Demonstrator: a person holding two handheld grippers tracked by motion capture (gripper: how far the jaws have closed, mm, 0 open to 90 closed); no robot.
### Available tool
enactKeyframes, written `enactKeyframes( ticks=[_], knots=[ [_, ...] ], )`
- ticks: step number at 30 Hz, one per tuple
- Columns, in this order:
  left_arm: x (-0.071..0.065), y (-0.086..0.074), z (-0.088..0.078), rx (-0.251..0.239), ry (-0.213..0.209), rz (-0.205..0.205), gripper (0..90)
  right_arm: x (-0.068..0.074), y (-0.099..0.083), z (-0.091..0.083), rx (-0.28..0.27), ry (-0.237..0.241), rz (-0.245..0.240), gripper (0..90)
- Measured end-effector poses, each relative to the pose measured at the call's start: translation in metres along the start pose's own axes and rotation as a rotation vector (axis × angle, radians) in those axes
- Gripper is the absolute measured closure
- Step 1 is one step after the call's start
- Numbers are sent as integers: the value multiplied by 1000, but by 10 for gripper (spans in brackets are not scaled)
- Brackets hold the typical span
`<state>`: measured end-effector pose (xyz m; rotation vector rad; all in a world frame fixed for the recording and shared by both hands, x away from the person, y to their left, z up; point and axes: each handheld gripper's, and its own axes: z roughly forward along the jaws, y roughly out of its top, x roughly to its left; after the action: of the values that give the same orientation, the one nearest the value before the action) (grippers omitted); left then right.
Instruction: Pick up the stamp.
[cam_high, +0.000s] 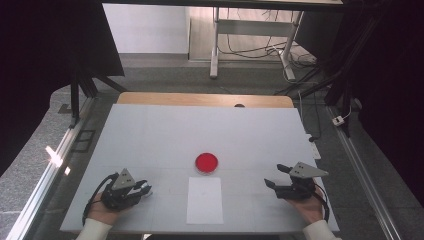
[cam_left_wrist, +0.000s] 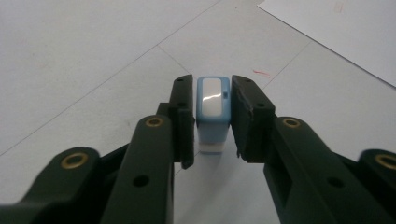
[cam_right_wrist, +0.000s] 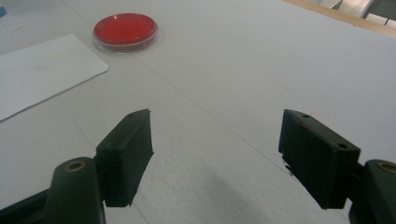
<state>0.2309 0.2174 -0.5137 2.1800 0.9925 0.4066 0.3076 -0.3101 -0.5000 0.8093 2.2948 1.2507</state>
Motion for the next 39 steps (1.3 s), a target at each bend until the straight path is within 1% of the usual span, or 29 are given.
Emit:
enactKeyframes(
  ticks=[3, 8, 16, 22, 23, 25, 28, 39],
  knots=[
    [0, 0, 0, -8, 1, 1, 738, 0, 0, 0, 1, 2, -2, 255],
    [0, 0, 0, -11, 6, 3, 745, 0, 0, 0, 1, -1, -1, 255],
    [2, 0, -4, -39, 8, -22, 745, 0, 0, 0, -3, 0, -2, 255],
    [4, 0, -7, -64, 11, -38, 746, 1, 0, 0, -10, -7, -10, 255],
    [4, 0, -7, -68, 9, -41, 746, 1, -1, 0, -19, -5, -12, 255],
    [4, 0, -8, -75, 7, -48, 746, 1, 0, 0, -13, -8, -20, 255],
    [5, 1, -9, -85, 9, -53, 746, 1, 0, -1, -11, -14, -20, 255],
    [6, 5, -10, -114, 5, -68, 746, 1, 0, 0, -11, -6, -21, 255]
  ],
)
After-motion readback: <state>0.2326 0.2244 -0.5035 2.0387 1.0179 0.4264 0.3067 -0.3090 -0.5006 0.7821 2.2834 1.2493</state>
